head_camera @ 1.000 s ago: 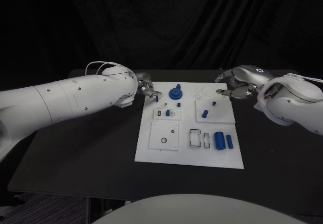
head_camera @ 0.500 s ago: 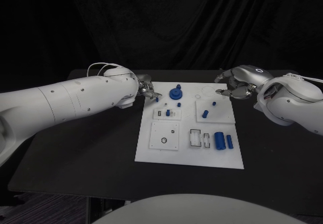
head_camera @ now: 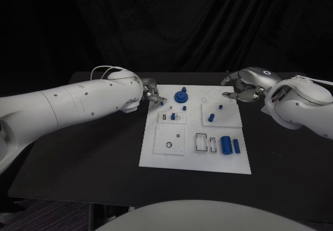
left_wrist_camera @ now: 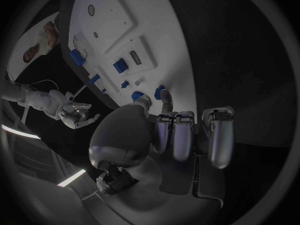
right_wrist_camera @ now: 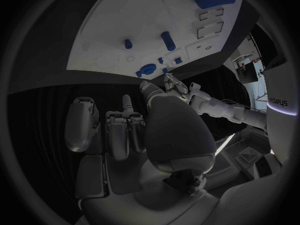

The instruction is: Assemble the parts on the task board

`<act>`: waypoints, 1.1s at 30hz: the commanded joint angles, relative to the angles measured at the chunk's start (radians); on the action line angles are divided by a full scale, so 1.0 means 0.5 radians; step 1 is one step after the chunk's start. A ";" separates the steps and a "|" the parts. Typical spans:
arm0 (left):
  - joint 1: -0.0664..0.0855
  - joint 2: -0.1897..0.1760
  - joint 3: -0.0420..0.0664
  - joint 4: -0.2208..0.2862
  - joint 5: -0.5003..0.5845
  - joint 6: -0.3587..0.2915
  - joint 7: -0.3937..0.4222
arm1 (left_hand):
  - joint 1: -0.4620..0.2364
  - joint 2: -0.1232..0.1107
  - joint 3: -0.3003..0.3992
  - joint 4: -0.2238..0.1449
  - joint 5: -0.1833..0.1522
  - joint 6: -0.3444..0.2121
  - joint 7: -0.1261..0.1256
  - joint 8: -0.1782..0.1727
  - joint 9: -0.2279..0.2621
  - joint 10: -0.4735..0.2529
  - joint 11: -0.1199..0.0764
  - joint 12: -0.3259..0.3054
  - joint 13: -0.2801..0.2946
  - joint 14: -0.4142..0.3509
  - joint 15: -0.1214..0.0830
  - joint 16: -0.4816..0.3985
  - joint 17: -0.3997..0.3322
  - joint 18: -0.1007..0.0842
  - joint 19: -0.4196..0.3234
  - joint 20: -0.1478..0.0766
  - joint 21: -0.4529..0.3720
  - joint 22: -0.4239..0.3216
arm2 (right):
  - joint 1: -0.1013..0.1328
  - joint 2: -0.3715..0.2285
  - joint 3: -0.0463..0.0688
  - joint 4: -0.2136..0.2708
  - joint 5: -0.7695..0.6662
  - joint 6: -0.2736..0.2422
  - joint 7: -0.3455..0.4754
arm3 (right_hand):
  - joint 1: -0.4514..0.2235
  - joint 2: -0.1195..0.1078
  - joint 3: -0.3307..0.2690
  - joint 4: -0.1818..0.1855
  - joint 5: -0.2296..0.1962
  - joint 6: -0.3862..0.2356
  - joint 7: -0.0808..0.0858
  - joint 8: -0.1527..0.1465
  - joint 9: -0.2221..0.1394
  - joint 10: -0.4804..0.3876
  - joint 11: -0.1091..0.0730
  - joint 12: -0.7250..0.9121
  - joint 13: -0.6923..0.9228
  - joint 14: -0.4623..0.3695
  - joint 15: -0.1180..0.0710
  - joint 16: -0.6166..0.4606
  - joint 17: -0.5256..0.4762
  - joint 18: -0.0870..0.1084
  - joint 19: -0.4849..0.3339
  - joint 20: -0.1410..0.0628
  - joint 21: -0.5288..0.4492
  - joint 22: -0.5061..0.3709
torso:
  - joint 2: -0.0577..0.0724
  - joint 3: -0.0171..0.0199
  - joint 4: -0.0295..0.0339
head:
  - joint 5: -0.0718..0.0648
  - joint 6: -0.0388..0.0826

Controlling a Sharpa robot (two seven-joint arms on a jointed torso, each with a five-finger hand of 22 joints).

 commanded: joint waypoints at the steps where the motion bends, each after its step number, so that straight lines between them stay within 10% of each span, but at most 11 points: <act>1: -0.005 0.004 0.002 -0.002 -0.002 0.010 0.037 | -0.007 0.017 -0.003 -0.003 -0.002 -0.012 -0.002 -0.013 0.016 0.208 0.017 -0.001 0.525 0.207 0.010 0.005 0.527 -0.021 0.086 0.014 -0.009 0.390 | -0.004 -0.002 0.001 0.002 -0.005 0.008 -0.027 | 0.012 0.010 -0.005 -0.004 -0.003 0.019 -0.001 -0.007 -0.002 0.212 0.018 0.005 0.525 0.209 0.019 0.006 0.527 -0.002 -0.008 0.007 -0.011 0.364 | -0.001 0.0006 -0.001 | -0.003 0.000; 33: -0.011 0.066 0.002 -0.089 -0.002 0.001 0.046 | -0.003 0.022 -0.002 -0.007 -0.001 -0.017 0.003 -0.033 0.009 0.208 0.022 -0.001 0.525 0.207 0.014 0.005 0.527 -0.021 0.085 0.018 -0.010 0.391 | -0.004 0.006 0.001 -0.003 -0.005 0.020 -0.031 | 0.013 0.014 -0.001 -0.008 -0.003 0.025 0.000 -0.010 -0.009 0.212 0.018 0.005 0.525 0.209 0.019 0.006 0.527 -0.001 -0.010 0.008 -0.015 0.363 | -0.002 0.0029 -0.003 | 0.002 0.000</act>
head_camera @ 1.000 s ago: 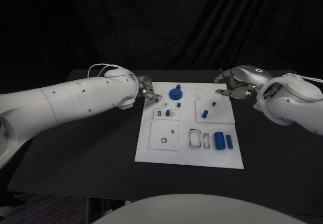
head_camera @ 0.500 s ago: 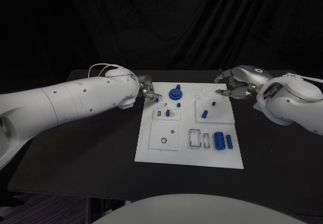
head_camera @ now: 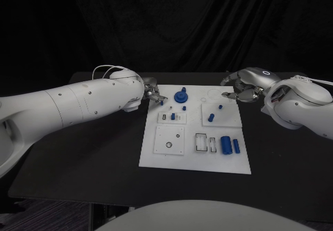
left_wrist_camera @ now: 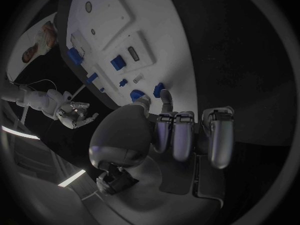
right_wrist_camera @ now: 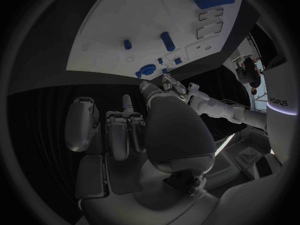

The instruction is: Assemble the parts on the task board

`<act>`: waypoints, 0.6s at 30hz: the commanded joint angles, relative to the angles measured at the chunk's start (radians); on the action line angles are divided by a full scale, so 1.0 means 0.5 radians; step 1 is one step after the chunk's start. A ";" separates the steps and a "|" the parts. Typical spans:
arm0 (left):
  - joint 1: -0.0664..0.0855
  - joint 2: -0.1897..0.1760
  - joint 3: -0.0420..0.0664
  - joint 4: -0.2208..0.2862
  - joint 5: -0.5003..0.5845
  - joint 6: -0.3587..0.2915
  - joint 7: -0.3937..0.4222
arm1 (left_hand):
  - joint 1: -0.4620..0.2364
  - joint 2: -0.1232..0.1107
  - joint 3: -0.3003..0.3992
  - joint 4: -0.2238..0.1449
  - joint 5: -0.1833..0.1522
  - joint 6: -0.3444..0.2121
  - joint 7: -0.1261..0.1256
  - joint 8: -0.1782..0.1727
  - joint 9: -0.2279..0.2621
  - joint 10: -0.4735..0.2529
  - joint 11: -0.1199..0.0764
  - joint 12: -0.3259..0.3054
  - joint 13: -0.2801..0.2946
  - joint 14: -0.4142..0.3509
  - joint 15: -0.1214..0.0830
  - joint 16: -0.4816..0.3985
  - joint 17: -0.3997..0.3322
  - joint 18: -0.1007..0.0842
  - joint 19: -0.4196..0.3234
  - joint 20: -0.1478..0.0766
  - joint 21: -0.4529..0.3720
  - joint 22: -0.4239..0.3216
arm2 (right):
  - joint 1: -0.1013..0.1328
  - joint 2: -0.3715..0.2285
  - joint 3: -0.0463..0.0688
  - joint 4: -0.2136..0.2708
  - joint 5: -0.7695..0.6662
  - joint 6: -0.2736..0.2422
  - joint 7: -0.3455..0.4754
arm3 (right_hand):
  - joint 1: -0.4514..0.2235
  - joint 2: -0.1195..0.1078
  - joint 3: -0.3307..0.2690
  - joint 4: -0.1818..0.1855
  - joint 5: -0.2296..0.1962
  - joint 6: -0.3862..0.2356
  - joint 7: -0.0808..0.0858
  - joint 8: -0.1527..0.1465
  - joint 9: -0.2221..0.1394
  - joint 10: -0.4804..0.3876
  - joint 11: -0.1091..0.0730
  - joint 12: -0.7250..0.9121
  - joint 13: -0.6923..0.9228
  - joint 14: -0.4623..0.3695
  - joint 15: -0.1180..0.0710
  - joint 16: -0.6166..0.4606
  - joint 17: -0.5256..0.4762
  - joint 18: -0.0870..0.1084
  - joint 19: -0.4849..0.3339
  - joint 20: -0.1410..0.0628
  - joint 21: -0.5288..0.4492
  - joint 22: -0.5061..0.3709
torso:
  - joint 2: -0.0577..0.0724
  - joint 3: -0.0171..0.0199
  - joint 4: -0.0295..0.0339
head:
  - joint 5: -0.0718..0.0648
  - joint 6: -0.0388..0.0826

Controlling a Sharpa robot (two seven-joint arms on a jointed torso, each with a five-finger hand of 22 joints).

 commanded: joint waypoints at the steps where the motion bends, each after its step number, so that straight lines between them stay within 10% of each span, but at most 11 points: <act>1: -0.005 0.013 0.002 -0.011 -0.002 0.003 0.034 | 0.006 0.014 -0.001 -0.008 -0.001 -0.018 0.003 -0.011 0.009 0.215 0.015 -0.001 0.525 0.207 0.015 0.005 0.526 -0.021 0.085 0.018 -0.010 0.392 | -0.004 0.001 0.001 -0.002 -0.005 0.009 -0.030 | 0.005 0.006 -0.001 -0.008 -0.003 0.011 0.000 -0.010 -0.002 0.212 0.018 0.005 0.526 0.209 0.019 0.006 0.527 -0.001 -0.010 0.008 -0.007 0.363 | 0.000 0.0007 -0.002 | 0.003 0.000; 18: -0.019 0.043 0.002 -0.058 -0.002 0.027 0.043 | 0.028 0.018 0.008 -0.014 0.000 -0.018 0.004 -0.025 0.004 0.215 0.017 -0.001 0.525 0.207 0.018 0.005 0.526 -0.019 0.078 0.022 -0.018 0.386 | -0.004 0.001 0.001 0.000 -0.005 0.005 -0.028 | 0.005 0.006 -0.001 -0.008 -0.003 0.011 0.000 -0.010 -0.002 0.212 0.018 0.005 0.526 0.209 0.019 0.006 0.527 -0.001 -0.010 0.008 -0.007 0.363 | 0.002 -0.0004 -0.002 | -0.005 0.000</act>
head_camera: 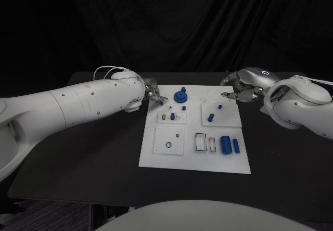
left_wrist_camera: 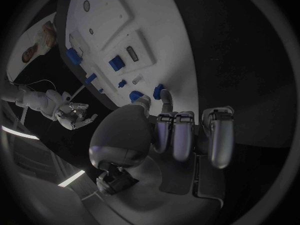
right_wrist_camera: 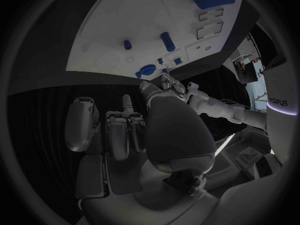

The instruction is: Assemble the parts on the task board

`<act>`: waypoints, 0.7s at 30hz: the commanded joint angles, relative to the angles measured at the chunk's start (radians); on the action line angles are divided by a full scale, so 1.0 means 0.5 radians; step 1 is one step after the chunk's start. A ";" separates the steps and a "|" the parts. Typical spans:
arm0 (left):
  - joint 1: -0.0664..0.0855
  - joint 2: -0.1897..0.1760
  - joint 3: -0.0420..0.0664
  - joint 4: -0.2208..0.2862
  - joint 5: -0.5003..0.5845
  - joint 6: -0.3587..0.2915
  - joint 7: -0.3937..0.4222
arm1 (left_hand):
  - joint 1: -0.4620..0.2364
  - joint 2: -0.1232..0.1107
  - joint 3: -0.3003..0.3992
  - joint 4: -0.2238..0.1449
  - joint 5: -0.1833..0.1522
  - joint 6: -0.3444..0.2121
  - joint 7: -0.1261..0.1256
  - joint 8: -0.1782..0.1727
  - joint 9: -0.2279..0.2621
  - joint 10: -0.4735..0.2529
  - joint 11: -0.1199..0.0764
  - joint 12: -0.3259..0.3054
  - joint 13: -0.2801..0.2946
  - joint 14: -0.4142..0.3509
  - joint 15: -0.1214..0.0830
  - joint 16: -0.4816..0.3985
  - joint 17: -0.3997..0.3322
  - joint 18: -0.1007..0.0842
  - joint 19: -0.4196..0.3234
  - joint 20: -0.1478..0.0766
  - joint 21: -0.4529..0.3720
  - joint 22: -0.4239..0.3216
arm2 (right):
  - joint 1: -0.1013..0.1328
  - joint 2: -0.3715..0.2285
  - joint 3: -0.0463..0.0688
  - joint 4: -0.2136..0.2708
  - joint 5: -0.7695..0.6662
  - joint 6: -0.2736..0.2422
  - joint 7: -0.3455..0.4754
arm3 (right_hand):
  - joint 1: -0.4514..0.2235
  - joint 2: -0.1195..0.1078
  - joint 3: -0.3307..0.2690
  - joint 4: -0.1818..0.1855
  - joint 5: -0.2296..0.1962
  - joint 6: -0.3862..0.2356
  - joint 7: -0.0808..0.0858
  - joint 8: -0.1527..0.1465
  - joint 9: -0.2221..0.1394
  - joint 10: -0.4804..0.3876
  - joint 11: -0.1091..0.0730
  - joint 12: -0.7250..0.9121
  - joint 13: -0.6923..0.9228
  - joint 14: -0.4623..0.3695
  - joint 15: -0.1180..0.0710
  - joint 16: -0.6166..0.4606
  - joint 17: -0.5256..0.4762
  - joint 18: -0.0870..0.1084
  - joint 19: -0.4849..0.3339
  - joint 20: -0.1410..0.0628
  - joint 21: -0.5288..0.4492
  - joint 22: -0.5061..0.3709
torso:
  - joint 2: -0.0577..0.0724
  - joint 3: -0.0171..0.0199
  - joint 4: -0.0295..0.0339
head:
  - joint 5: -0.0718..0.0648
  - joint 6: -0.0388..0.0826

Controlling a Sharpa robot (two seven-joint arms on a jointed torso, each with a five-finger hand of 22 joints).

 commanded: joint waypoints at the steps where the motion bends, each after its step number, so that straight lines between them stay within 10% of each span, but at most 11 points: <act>1: -0.004 0.006 0.002 -0.007 -0.001 0.019 0.033 | 0.025 0.009 0.005 -0.010 0.000 -0.010 -0.003 -0.016 0.004 0.210 0.012 -0.001 0.525 0.207 0.018 0.005 0.526 -0.018 0.071 0.015 -0.008 0.387 | -0.004 -0.003 0.002 0.002 -0.005 0.003 -0.028 | 0.006 0.006 -0.001 -0.008 -0.003 0.011 0.000 -0.010 -0.002 0.212 0.018 0.005 0.526 0.209 0.019 0.006 0.527 -0.001 -0.010 0.008 -0.007 0.362 | 0.001 -0.0008 -0.001 | -0.001 0.000; 8: -0.006 0.011 0.002 -0.025 -0.001 0.019 0.037 | 0.049 0.011 0.011 -0.014 -0.050 -0.003 0.000 -0.031 0.001 0.210 0.015 -0.001 0.525 0.207 0.022 0.005 0.526 -0.018 0.068 0.019 -0.011 0.387 | -0.004 -0.004 0.002 0.002 -0.005 0.002 -0.028 | 0.006 0.006 -0.001 -0.008 -0.003 0.011 0.000 -0.010 -0.002 0.212 0.018 0.005 0.526 0.209 0.019 0.006 0.527 -0.001 -0.010 0.008 -0.007 0.362 | 0.001 -0.0012 -0.001 | -0.001 0.000; 21: -0.007 0.011 0.002 -0.024 -0.001 0.017 0.061 | 0.122 0.002 0.047 -0.014 0.133 -0.004 0.005 -0.090 -0.004 0.210 0.020 -0.001 0.525 0.207 0.027 0.005 0.526 -0.016 0.063 0.026 -0.019 0.388 | -0.005 0.002 0.002 -0.003 -0.005 0.004 -0.025 | 0.006 0.006 0.000 -0.012 -0.003 0.013 0.001 -0.013 -0.007 0.212 0.019 0.005 0.526 0.209 0.019 0.006 0.527 0.000 -0.011 0.008 -0.009 0.362 | -0.001 -0.0013 0.002 | -0.006 0.000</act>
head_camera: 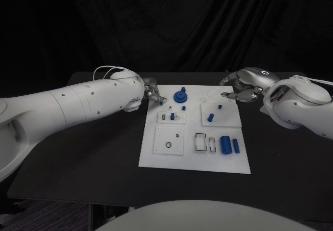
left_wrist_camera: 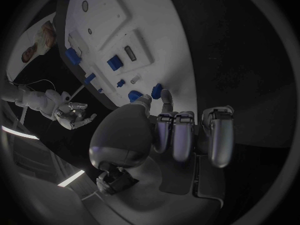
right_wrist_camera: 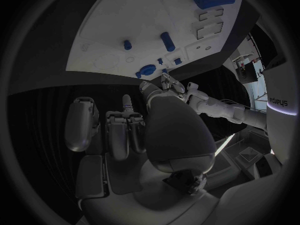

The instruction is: Assemble the parts on the task board

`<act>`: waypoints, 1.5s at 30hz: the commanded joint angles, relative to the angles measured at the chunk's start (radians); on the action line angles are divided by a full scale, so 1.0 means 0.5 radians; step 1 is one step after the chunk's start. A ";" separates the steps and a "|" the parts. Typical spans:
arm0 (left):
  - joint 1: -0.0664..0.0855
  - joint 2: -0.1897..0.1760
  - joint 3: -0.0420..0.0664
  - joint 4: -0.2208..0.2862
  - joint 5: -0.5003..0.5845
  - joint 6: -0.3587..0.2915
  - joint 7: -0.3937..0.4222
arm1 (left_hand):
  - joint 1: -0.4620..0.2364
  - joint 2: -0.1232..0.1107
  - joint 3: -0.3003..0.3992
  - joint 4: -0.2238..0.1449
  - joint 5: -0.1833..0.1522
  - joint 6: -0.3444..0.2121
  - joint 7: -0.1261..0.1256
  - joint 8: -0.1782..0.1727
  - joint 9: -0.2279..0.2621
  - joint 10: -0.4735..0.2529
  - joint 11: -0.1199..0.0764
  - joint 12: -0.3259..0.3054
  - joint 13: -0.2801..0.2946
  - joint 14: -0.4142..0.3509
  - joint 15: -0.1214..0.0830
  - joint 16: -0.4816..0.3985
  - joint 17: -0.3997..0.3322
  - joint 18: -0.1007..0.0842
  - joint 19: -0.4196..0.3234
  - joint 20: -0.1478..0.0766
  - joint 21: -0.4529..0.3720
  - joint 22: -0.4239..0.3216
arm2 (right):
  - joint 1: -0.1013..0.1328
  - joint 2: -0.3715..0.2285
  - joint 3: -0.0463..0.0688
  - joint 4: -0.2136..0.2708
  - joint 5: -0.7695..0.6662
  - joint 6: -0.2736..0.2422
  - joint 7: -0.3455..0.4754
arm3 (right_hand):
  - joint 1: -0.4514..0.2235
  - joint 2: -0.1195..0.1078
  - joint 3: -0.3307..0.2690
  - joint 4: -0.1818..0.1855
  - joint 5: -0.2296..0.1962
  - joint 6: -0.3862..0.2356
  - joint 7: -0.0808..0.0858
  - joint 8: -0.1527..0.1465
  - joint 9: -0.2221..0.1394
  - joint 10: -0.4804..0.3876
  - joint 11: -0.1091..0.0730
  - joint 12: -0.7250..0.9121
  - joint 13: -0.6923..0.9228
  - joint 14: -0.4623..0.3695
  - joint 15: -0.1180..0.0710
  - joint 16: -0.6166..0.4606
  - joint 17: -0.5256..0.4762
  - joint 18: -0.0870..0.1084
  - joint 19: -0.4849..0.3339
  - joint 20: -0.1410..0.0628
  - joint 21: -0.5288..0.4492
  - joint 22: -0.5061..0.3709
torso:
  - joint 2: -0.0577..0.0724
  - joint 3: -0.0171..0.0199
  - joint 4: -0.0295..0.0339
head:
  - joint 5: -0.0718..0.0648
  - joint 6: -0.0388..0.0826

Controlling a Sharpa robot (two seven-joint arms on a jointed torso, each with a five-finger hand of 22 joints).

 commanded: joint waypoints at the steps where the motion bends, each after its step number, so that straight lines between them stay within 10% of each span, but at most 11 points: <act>1: -0.005 0.005 0.002 0.001 -0.001 0.015 0.048 | 0.025 -0.003 0.018 -0.004 0.036 -0.005 0.005 -0.015 -0.001 0.210 0.020 -0.001 0.525 0.207 0.012 0.005 0.526 -0.015 0.069 0.019 -0.012 0.388 | -0.004 -0.001 0.001 -0.002 -0.005 0.004 -0.025 | 0.006 0.006 0.000 -0.012 -0.003 0.014 0.001 -0.014 -0.003 0.205 0.012 0.005 0.527 0.209 0.019 0.006 0.527 0.000 -0.012 0.008 -0.012 0.361 | 0.000 -0.0002 0.003 | -0.005 0.000; 27: -0.015 0.007 0.002 -0.011 -0.001 0.059 0.056 | 0.145 -0.044 0.169 -0.032 0.223 0.009 -0.004 -0.075 0.002 0.210 0.013 -0.001 0.525 0.207 0.008 0.005 0.526 -0.013 0.065 0.016 -0.023 0.391 | -0.005 0.000 0.001 -0.002 -0.005 0.006 -0.031 | 0.009 0.007 0.002 -0.015 -0.003 0.016 0.001 -0.014 -0.005 0.205 0.012 0.005 0.527 0.209 0.019 0.006 0.527 0.000 -0.012 0.008 -0.012 0.361 | -0.001 -0.0008 0.002 | -0.003 0.000; 45: -0.016 -0.059 0.002 0.059 -0.001 -0.089 0.135 | 0.182 -0.227 0.607 -0.098 0.366 0.043 -0.016 -0.093 0.046 0.210 0.001 -0.001 0.525 0.207 -0.004 0.005 0.526 -0.014 0.069 0.004 -0.027 0.403 | -0.005 -0.007 0.001 0.002 -0.005 0.016 -0.040 | 0.013 0.009 0.005 -0.019 -0.002 0.019 0.001 -0.014 -0.007 0.205 0.011 0.005 0.527 0.209 0.019 0.006 0.527 0.000 -0.012 0.008 -0.013 0.361 | -0.001 -0.0013 0.007 | -0.002 0.000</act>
